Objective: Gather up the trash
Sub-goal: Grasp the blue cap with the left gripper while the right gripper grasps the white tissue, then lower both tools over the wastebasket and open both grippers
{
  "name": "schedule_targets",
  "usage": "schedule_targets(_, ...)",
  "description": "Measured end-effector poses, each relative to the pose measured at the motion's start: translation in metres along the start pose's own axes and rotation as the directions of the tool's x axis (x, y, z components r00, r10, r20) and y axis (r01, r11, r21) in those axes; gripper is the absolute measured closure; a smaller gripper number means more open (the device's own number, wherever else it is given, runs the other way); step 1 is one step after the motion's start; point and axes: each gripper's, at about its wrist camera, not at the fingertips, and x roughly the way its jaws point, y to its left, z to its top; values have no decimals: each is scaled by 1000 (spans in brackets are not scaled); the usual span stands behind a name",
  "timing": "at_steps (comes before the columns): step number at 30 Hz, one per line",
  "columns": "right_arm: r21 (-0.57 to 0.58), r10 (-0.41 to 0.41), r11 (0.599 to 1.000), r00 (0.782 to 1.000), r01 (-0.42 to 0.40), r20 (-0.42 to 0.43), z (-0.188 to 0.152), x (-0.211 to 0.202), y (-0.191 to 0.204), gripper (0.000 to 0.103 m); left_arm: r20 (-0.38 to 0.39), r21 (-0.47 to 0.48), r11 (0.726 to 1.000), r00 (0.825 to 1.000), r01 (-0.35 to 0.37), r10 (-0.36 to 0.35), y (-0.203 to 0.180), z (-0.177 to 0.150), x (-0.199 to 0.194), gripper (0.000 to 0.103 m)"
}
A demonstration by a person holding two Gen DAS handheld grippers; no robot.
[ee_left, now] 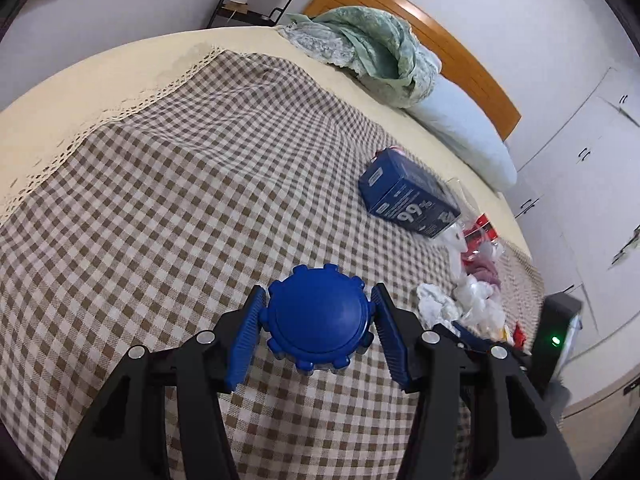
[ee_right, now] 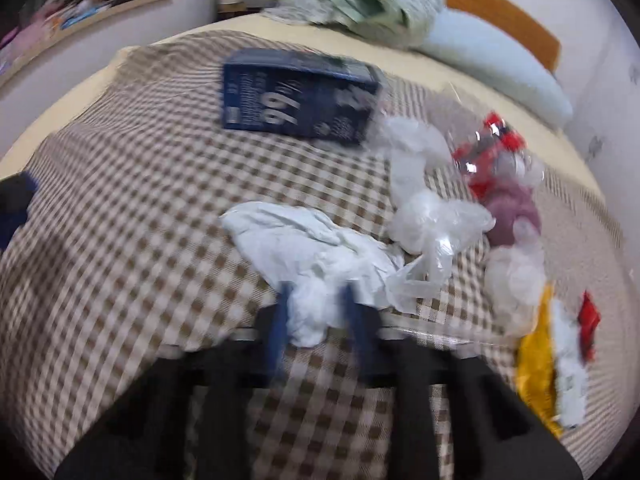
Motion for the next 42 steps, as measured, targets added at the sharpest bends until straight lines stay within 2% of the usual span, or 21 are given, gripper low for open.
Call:
schedule_targets(2, 8, 32, 999, 999, -32, 31, -1, -17, -2, 95, -10, -3, 1000, 1000, 6, -6, 0, -1, 3, 51)
schedule_targets(4, -13, 27, 1000, 997, -26, 78, 0, -38, 0, 95, -17, 8, 1000, 1000, -3, 3, -5, -2, 5, 51)
schedule_targets(7, 12, 42, 999, 989, -44, 143, 0, -78, -8, 95, 0, 55, 998, 1000, -5, 5, -18, -6, 3, 51)
schedule_targets(11, 41, 35, 998, 980, -43, 196, -7, -127, -17, 95, 25, 127, 992, 1000, -20, 17, -44, -14, -19, 51)
schedule_targets(14, 56, 24, 998, 976, -37, 217, -29, -167, -32, 95, 56, 187, 981, 997, -53, 43, -59, -31, -53, 51)
schedule_targets(17, 93, -3, 995, 973, -18, 230, -68, -203, -64, 95, 38, 244, 970, 999, -20, 11, -80, -62, -86, 51)
schedule_targets(19, 147, -29, 989, 972, -6, 232, -102, -228, -93, 95, 23, 310, 951, 1000, 7, -15, -105, -90, -108, 51)
schedule_targets(22, 205, -90, 978, 972, 44, 217, -158, -266, -136, 95, -30, 403, 911, 996, 87, -82, -153, -134, -130, 51)
schedule_targets(25, 282, -158, 954, 969, 100, 190, -220, -302, -186, 95, -72, 507, 849, 989, 148, -129, -205, -183, -143, 51)
schedule_targets(26, 304, -173, 946, 968, 112, 183, -237, -311, -198, 95, -109, 565, 803, 981, 192, -158, -226, -210, -147, 51)
schedule_targets(28, 361, -198, 924, 968, 131, 156, -285, -327, -223, 95, -196, 622, 736, 963, 267, -184, -253, -251, -144, 51)
schedule_targets(29, 383, -190, 915, 972, 124, 139, -306, -329, -230, 95, -263, 638, 706, 949, 308, -176, -267, -278, -137, 51)
schedule_targets(30, 401, -172, 908, 980, 118, 101, -340, -327, -236, 95, -303, 646, 689, 939, 329, -164, -274, -295, -133, 51)
schedule_targets(32, 417, -166, 899, 985, 134, 41, -383, -320, -235, 95, -375, 677, 639, 918, 366, -128, -290, -333, -121, 51)
schedule_targets(33, 437, -134, 890, 991, 127, -15, -418, -307, -232, 95, -419, 694, 602, 901, 395, -108, -300, -358, -112, 51)
schedule_targets(35, 480, -88, 870, 993, 113, -74, -458, -287, -227, 95, -485, 693, 572, 871, 439, -82, -311, -388, -100, 51)
schedule_targets(36, 517, -46, 851, 993, 97, -110, -484, -272, -224, 95, -537, 679, 569, 842, 464, -45, -316, -407, -85, 51)
schedule_targets(38, 572, 6, 815, 987, 88, -160, -519, -243, -216, 95, -586, 674, 571, 810, 469, 26, -319, -435, -61, 51)
schedule_targets(42, 683, 123, 725, 962, 82, -245, -584, -174, -202, 95, -622, 696, 543, 772, 469, 131, -322, -488, -24, 51)
